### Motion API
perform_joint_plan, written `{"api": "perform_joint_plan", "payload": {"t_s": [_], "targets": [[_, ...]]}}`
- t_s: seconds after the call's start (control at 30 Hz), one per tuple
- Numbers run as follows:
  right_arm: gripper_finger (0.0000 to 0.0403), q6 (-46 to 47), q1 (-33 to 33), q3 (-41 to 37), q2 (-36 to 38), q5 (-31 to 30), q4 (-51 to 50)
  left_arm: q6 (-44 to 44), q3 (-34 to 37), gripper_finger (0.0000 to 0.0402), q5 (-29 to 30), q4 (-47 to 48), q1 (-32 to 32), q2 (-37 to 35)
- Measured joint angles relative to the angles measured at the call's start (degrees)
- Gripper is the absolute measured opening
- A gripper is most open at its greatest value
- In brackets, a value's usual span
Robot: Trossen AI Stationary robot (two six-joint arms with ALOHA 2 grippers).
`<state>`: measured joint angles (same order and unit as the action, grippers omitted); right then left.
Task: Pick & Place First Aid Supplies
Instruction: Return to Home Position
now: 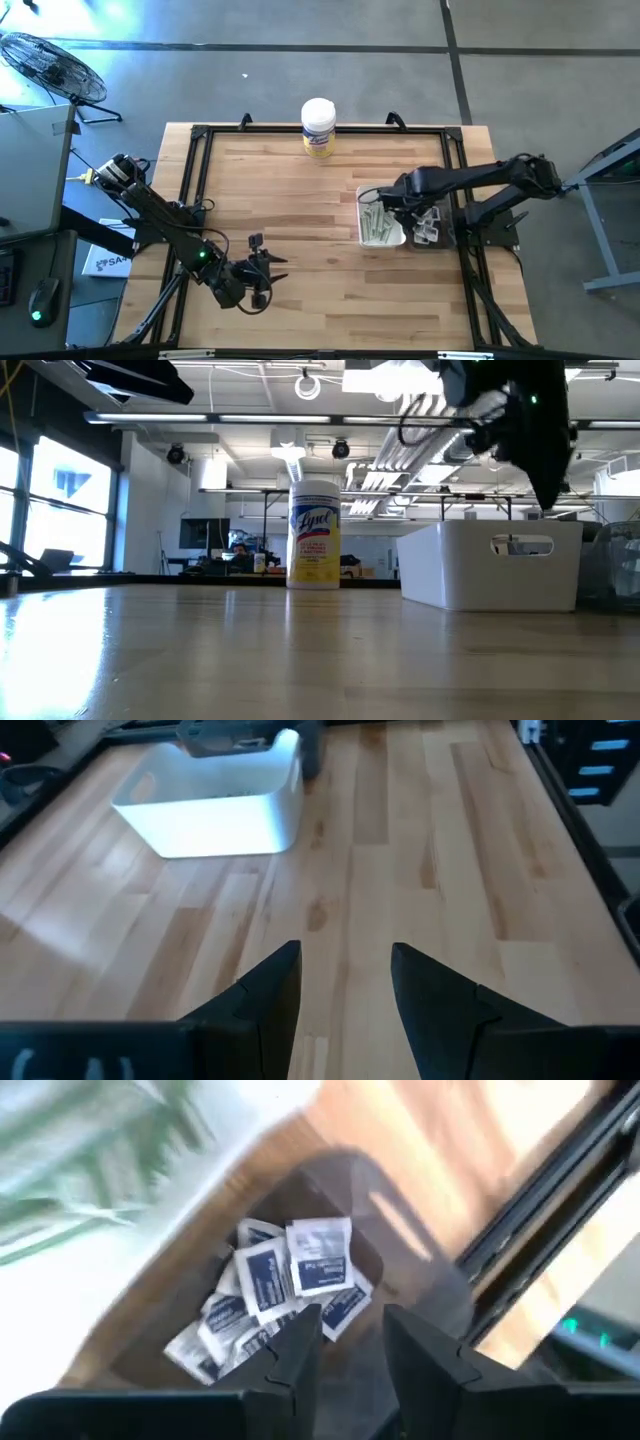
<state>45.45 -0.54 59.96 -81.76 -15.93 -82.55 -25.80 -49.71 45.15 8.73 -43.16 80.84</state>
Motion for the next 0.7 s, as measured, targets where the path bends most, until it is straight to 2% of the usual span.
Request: {"api": "perform_joint_plan", "payload": {"t_s": [0.2, 0.3, 0.53, 0.7], "targets": [[0.0094, -9.2, 3.6, 13.1, 0.0, -4.6, -3.5, 0.0, 0.0, 0.0154, -4.6, 0.0, 0.0, 0.0], [0.0090, -14.5, 4.8, 18.5, 0.0, -4.5, -3.3, 0.0, 0.0, 0.0154, -7.8, 0.0, 0.0, 0.0], [0.0092, -16.0, 5.6, 27.2, 0.0, -5.0, -2.7, 0.0, 0.0, 0.0154, -14.8, 0.0, 0.0, 0.0], [0.0090, -17.0, 5.6, 31.2, 0.0, -3.4, -2.6, -0.1, 0.0, 0.0154, -17.7, 0.0, 0.0, 0.0]]}}
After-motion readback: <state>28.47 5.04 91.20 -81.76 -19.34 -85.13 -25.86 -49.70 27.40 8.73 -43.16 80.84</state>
